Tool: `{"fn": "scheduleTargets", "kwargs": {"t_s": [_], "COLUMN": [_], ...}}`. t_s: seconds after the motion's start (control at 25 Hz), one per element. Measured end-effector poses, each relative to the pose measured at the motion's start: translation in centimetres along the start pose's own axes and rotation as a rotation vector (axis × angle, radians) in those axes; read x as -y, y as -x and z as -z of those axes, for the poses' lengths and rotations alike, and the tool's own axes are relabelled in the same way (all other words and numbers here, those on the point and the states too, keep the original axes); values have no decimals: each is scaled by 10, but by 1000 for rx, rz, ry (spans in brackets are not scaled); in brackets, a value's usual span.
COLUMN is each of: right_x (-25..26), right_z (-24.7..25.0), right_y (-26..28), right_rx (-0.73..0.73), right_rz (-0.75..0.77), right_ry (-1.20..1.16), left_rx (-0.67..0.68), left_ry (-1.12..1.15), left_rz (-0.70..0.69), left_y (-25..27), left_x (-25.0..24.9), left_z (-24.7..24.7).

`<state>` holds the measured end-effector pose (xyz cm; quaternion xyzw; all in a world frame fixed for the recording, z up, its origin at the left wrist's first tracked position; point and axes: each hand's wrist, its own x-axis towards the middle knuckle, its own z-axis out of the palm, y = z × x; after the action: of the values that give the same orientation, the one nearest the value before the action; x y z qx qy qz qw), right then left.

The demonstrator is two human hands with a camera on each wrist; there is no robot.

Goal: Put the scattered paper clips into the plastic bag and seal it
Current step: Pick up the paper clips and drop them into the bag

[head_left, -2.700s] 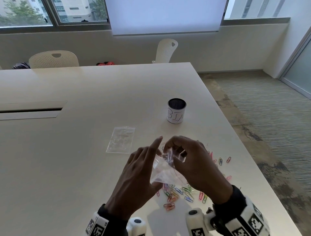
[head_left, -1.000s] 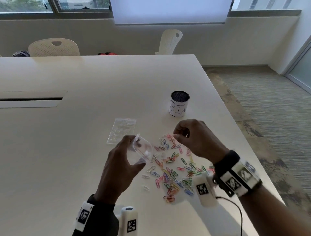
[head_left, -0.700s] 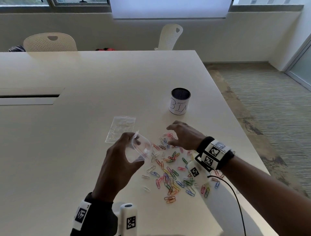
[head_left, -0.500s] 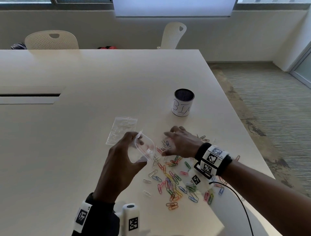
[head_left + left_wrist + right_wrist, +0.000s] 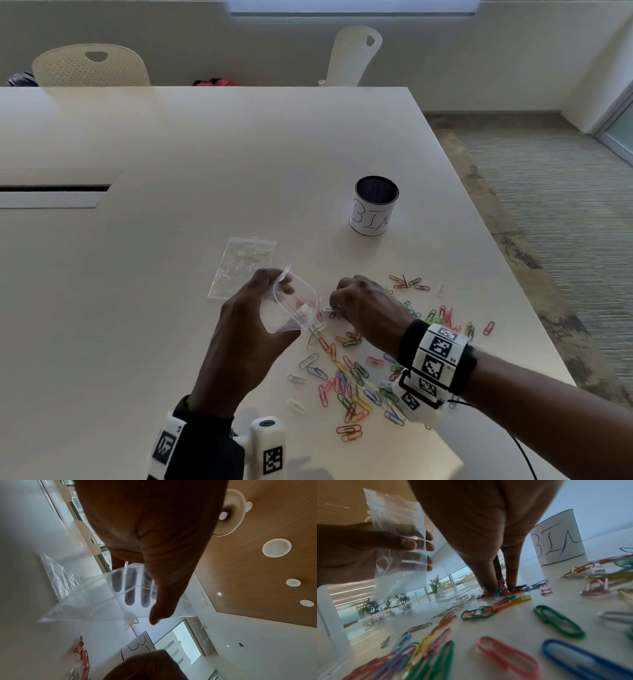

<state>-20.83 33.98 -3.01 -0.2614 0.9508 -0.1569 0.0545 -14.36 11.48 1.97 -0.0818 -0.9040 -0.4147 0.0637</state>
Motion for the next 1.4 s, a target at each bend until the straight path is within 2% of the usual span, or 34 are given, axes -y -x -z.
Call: {"fn": "scheduleTargets", "kwargs": {"t_s": [0.16, 0.28, 0.44, 0.52, 0.6, 0.68, 0.84, 1.08, 1.28, 1.32, 1.4], "right_x": [-6, -14, -9, 9, 30, 51, 76, 88, 63, 54, 40], "right_z": [4, 16, 57, 84, 107, 120, 119, 124, 111, 100, 72], "right_y": [-8, -10, -2, 8, 17, 23, 19, 13, -13, -22, -37], "right_rx": [-8, -59, -94, -114, -103, -81, -87, -32, -191, -179, -66], "right_rz": [-27, -112, -311, -282, -188, -105, -16, 66, 14, 6, 32], "right_ry": [-78, -213, -698, -961, -1067, -965, -582, -487, -537, -537, -436], "left_rx": [12, 6, -9, -14, -11, -4, -6, -12, -73, -99, -146], "left_ry": [-2, 4, 10, 16, 18, 20, 33, 55, 65, 79, 103], "left_rz": [-6, 4, 12, 12, 12, 3, -6, -13, 20, 30, 46], "left_y": [0, 0, 0, -1, -1, -2, -1, 3, 9, 11, 14], "left_x": [1, 3, 4, 4, 3, 2, -5, -5, 2, 2, 2], "left_z": [-1, -1, -3, -5, -8, -10, -11, -9, 5, 11, 21]}}
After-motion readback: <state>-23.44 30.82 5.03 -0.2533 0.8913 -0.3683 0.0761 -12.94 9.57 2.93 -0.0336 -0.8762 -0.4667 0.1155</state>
